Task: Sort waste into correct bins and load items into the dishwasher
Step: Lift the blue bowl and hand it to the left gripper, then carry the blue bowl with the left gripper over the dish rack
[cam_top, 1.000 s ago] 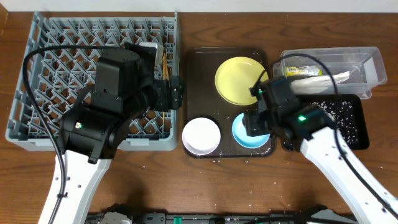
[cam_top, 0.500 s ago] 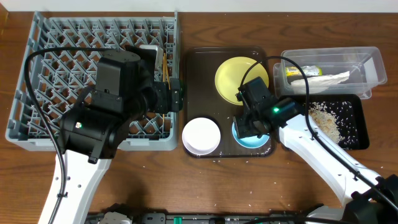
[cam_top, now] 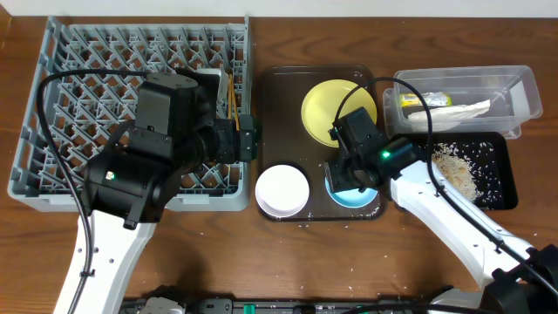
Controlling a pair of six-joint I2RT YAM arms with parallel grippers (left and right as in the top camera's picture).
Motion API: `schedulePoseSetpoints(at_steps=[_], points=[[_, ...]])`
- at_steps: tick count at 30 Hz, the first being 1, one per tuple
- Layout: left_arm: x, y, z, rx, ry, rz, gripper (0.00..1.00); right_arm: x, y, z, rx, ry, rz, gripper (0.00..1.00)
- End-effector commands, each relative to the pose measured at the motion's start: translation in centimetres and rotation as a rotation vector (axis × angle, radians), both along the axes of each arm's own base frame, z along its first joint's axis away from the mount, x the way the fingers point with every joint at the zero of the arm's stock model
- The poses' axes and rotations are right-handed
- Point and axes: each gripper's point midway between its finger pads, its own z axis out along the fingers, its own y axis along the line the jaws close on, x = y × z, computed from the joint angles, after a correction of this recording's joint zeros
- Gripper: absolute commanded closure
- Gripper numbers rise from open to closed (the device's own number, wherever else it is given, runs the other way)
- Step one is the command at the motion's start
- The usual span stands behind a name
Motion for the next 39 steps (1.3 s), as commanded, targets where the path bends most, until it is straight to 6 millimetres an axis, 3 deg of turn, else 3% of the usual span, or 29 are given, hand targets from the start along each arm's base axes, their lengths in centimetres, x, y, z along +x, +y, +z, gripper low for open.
schedulePoseSetpoints(at_steps=[1, 3, 9, 14, 16, 24, 27, 28, 34, 39], points=[[0.0, -0.2, -0.4, 0.004, 0.015, -0.013, 0.04, 0.4, -0.1, 0.0, 0.014, 0.002, -0.070, 0.50], [0.1, -0.4, -1.0, 0.006, 0.041, -0.021, 0.04, 1.1, -0.8, 0.1, 0.031, 0.004, -0.141, 0.51], [0.2, -2.9, -3.3, 0.038, 0.098, -0.132, 0.04, 3.0, -5.9, 1.2, 0.134, 0.048, -0.371, 0.59], [-0.6, -6.8, -6.3, 0.102, 0.157, -0.283, 0.09, 4.0, -9.2, 4.6, 0.372, 0.040, -0.407, 0.75], [-0.9, -8.6, -7.7, 0.121, 0.185, -0.332, 0.10, 3.8, -11.0, 5.9, 0.402, 0.010, -0.442, 0.75], [-0.4, -13.5, -14.9, 0.274, 0.256, -0.419, 0.10, 1.5, -18.4, 10.5, 0.354, -0.168, -0.660, 0.46], [-0.3, -14.9, -18.2, 0.324, 0.293, -0.441, 0.14, 0.7, -20.5, 11.8, 0.296, -0.243, -0.728, 0.25], [-0.3, -15.4, -19.9, 0.344, 0.318, -0.441, 0.15, 0.4, -21.5, 12.3, 0.257, -0.277, -0.757, 0.01], [0.1, -17.2, -24.4, 0.356, 0.366, -0.426, 0.24, -1.7, -27.9, 12.9, -0.047, -0.377, -1.006, 0.01], [0.7, -17.7, -27.0, 0.351, 0.390, -0.398, 0.51, -1.7, -27.9, 12.8, -0.050, -0.373, -1.007, 0.01]])
